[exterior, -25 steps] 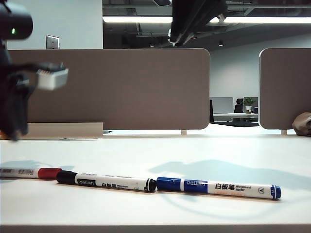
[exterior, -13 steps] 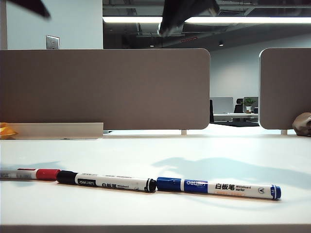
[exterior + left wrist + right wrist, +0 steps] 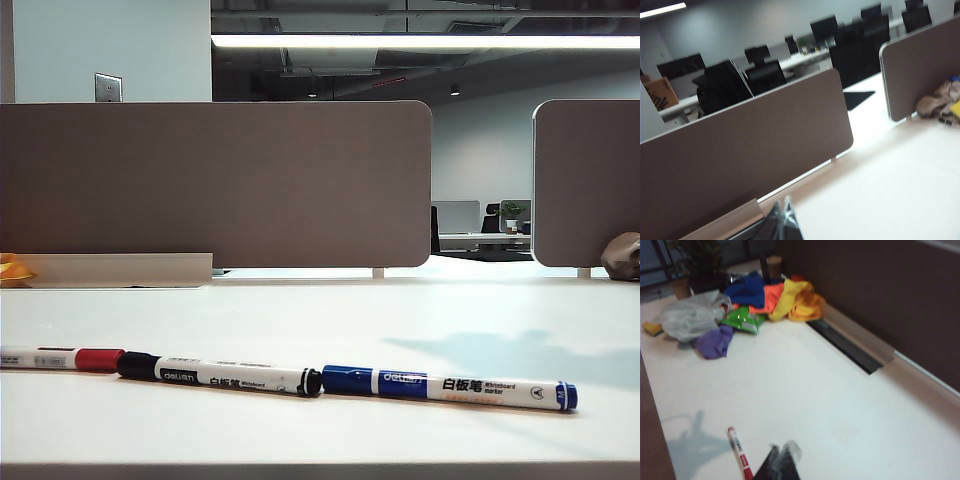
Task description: Pick up the markers one by one and line them up horizontally in a straight line on the table.
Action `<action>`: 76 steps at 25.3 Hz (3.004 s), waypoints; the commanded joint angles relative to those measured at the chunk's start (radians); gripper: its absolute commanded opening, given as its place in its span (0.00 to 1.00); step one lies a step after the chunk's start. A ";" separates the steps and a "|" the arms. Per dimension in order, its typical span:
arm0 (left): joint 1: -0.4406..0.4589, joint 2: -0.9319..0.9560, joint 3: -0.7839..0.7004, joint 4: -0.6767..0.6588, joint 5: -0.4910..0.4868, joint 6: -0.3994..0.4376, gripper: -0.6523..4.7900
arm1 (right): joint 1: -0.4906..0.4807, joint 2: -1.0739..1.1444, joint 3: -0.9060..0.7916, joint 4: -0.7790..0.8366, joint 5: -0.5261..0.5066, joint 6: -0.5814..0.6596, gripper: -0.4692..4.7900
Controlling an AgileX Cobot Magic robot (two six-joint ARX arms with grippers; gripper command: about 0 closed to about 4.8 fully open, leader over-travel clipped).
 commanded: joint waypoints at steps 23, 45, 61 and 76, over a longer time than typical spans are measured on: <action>0.001 -0.444 -0.461 0.047 -0.032 -0.256 0.11 | 0.001 -1.198 -1.084 0.558 0.501 0.080 0.08; 0.001 -0.444 -0.816 0.269 -0.011 -0.260 0.11 | 0.001 -1.313 -1.456 0.585 0.489 0.203 0.08; 0.001 -0.443 -0.938 0.360 -0.022 -0.337 0.11 | 0.001 -1.312 -1.649 0.721 0.420 0.195 0.08; 0.001 -0.443 -0.979 0.335 -0.142 -0.222 0.11 | 0.001 -1.312 -1.752 0.779 0.378 0.145 0.08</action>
